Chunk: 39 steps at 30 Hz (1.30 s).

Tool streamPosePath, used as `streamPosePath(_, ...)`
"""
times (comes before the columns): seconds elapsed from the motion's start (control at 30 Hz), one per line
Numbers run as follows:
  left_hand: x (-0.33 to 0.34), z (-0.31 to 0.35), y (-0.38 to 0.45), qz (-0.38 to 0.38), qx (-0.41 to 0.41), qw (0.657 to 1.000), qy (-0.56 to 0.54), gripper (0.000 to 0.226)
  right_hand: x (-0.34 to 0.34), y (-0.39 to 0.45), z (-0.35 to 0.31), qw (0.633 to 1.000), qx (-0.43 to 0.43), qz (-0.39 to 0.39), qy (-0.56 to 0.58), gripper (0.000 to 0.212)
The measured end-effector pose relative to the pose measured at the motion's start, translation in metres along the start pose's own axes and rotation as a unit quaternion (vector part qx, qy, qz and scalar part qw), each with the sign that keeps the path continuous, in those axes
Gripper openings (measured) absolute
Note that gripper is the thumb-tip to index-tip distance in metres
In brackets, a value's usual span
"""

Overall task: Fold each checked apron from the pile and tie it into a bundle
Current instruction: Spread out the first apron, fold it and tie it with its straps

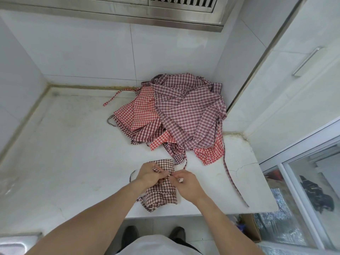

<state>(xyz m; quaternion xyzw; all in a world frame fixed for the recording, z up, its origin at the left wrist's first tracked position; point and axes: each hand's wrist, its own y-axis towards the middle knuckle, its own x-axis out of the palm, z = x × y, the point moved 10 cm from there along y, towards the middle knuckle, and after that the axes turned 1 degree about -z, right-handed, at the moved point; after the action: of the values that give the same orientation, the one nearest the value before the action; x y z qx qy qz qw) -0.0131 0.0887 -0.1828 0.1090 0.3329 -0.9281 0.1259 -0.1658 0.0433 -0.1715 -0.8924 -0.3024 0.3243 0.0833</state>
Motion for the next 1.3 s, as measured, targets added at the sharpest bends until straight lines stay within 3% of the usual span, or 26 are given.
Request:
streamPosePath(0.07,-0.002,-0.002,0.003,0.009,0.003,0.999,0.031,0.034,0.0,0.001,0.007,1.0,0.025,-0.017,0.009,0.02)
streamPosePath(0.23,-0.011,0.014,0.004,0.041,0.074,0.979,0.184,0.028,-0.012,0.003,0.02,0.999,0.042,-0.005,-0.012,0.042)
streamPosePath(0.53,-0.029,-0.001,0.005,0.05,0.1,0.968,0.226,0.027,-0.019,0.009,0.057,0.992,0.126,0.01,0.027,0.037)
streamPosePath(0.63,-0.03,0.001,0.004,0.054,0.121,0.963,0.233,0.032,-0.025,0.016,0.048,0.989,0.072,0.018,-0.129,0.05)
streamPosePath(0.7,-0.027,0.006,0.003,0.053,0.14,0.957,0.249,0.033,-0.03,0.02,0.033,0.981,0.008,0.045,-0.186,0.047)
streamPosePath(0.8,-0.02,0.018,0.002,0.057,0.171,0.945,0.273,0.027,-0.03,0.021,0.002,0.979,-0.087,0.077,-0.17,0.039)
streamPosePath(0.87,-0.014,0.021,0.004,0.049,0.182,0.945,0.269,0.013,-0.024,0.02,-0.018,0.981,-0.125,0.066,-0.134,0.046)
streamPosePath(0.97,-0.008,0.022,0.007,0.045,0.196,0.936,0.288,0.012,-0.003,0.021,-0.035,0.976,-0.179,0.02,-0.121,0.044)
streamPosePath(1.07,-0.004,0.023,0.005,0.053,0.229,0.92,0.313,0.01,0.013,0.024,-0.033,0.974,-0.184,-0.01,-0.134,0.026)
streamPosePath(1.3,0.019,0.011,0.001,-0.034,0.239,0.879,0.411,0.016,0.02,0.024,-0.013,0.985,-0.121,-0.02,-0.117,0.024)
